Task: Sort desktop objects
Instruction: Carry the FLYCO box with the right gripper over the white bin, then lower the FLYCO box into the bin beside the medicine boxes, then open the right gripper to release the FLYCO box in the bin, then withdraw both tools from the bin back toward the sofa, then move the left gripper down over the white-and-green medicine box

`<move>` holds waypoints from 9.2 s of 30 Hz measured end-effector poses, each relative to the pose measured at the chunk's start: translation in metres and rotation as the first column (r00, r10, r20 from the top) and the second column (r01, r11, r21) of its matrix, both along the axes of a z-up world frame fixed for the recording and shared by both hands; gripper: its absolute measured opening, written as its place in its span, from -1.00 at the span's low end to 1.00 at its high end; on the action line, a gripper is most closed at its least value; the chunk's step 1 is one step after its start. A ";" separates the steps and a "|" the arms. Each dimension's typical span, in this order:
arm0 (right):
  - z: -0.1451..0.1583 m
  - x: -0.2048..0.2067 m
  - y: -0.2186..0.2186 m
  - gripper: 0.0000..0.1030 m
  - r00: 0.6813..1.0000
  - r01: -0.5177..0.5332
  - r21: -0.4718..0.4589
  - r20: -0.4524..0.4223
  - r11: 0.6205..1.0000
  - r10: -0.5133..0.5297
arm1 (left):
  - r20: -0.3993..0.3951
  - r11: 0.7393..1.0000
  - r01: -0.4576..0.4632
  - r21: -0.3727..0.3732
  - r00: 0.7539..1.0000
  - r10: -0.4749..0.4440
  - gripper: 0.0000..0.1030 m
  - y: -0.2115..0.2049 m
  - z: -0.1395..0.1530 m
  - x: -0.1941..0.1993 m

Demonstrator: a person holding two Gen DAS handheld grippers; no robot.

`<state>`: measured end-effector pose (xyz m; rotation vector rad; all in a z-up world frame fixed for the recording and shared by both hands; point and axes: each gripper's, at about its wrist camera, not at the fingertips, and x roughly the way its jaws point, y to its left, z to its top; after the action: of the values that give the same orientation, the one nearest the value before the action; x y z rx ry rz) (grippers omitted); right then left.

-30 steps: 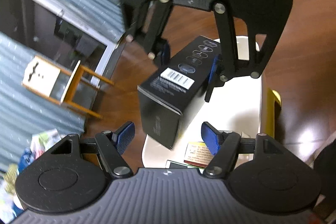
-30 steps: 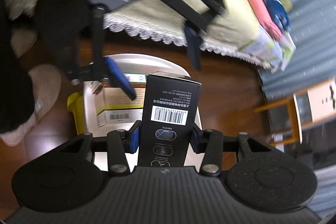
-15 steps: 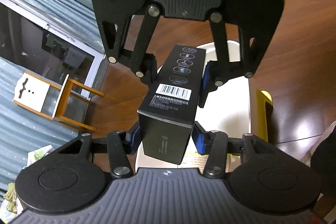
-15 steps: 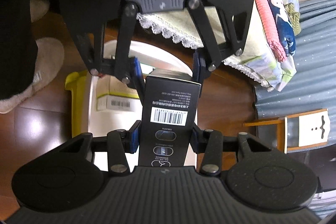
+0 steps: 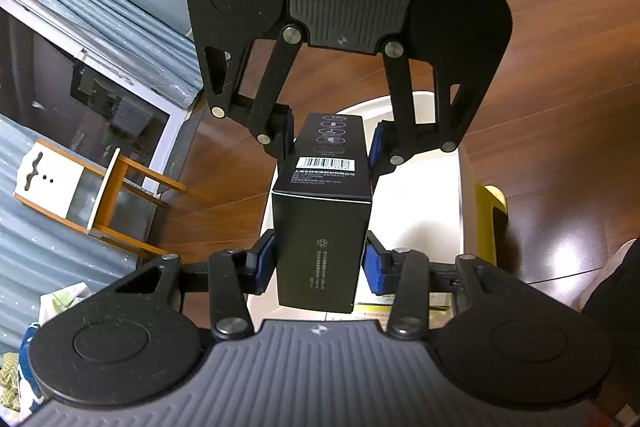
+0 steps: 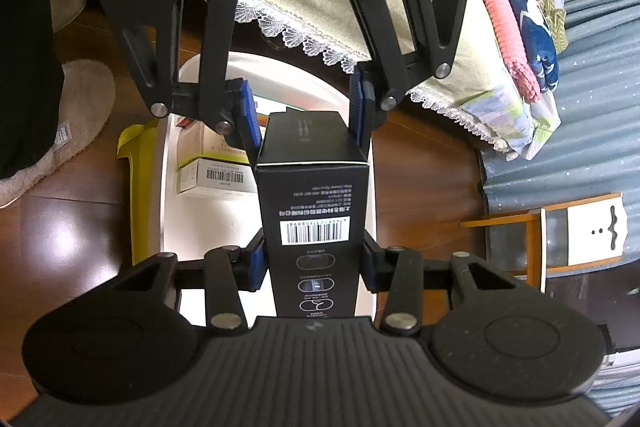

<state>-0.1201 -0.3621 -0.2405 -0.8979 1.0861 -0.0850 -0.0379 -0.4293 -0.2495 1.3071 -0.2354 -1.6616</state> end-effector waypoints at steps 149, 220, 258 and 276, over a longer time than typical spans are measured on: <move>-0.056 0.022 -0.164 -0.26 0.326 0.646 0.748 -0.451 -0.153 -0.831 | 0.252 0.947 -0.245 0.206 0.949 0.191 0.15 0.001 -0.039 0.056; 0.189 -0.010 0.017 0.92 0.446 0.311 0.913 0.106 0.265 -0.889 | -0.044 0.549 -0.809 -0.211 0.569 0.821 0.82 0.164 0.153 0.036; 0.202 0.184 0.234 0.93 0.832 0.027 0.960 0.134 0.280 -0.538 | -0.272 -0.147 -0.970 -0.196 -0.091 0.958 0.89 0.439 0.162 0.124; 0.143 0.300 0.266 0.93 0.869 0.009 0.985 0.076 0.170 -0.489 | -0.183 -0.145 -0.976 -0.162 -0.115 0.976 0.88 0.452 0.118 0.204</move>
<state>0.1796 -0.0961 -0.0979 0.5347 0.6527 0.1524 0.1657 0.0223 -0.1317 0.7551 0.5255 -0.1480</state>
